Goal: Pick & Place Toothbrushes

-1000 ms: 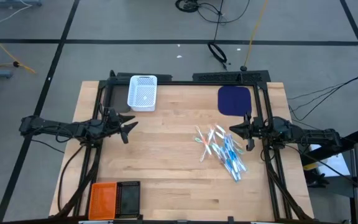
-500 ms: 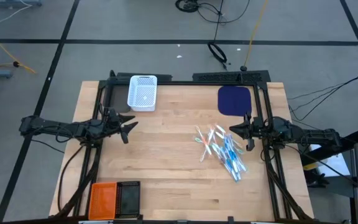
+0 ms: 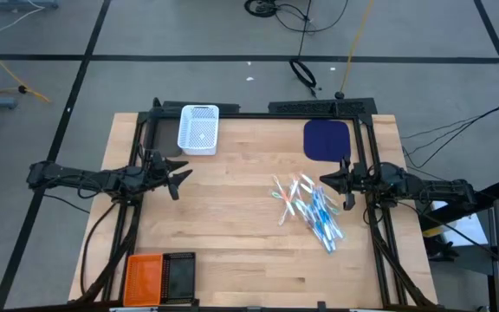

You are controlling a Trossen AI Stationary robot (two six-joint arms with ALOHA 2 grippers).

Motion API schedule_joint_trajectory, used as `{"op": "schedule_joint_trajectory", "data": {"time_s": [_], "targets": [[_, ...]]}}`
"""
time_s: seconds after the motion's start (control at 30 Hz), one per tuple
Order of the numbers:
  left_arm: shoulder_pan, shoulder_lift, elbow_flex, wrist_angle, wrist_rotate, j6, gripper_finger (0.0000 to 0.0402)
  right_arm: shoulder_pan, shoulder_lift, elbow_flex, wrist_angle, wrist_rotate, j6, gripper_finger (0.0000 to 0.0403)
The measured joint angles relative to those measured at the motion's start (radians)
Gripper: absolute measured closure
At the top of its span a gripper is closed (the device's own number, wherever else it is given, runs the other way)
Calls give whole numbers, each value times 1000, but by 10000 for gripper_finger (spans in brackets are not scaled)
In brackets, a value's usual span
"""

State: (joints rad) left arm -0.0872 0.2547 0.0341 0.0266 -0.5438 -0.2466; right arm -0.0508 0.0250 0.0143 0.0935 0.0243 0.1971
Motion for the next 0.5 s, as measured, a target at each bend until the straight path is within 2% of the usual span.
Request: {"op": "schedule_joint_trajectory", "data": {"time_s": [0.5], "targets": [[0, 0, 0, 0, 0, 0, 227, 0, 0, 0, 38, 26, -3, 387]]}}
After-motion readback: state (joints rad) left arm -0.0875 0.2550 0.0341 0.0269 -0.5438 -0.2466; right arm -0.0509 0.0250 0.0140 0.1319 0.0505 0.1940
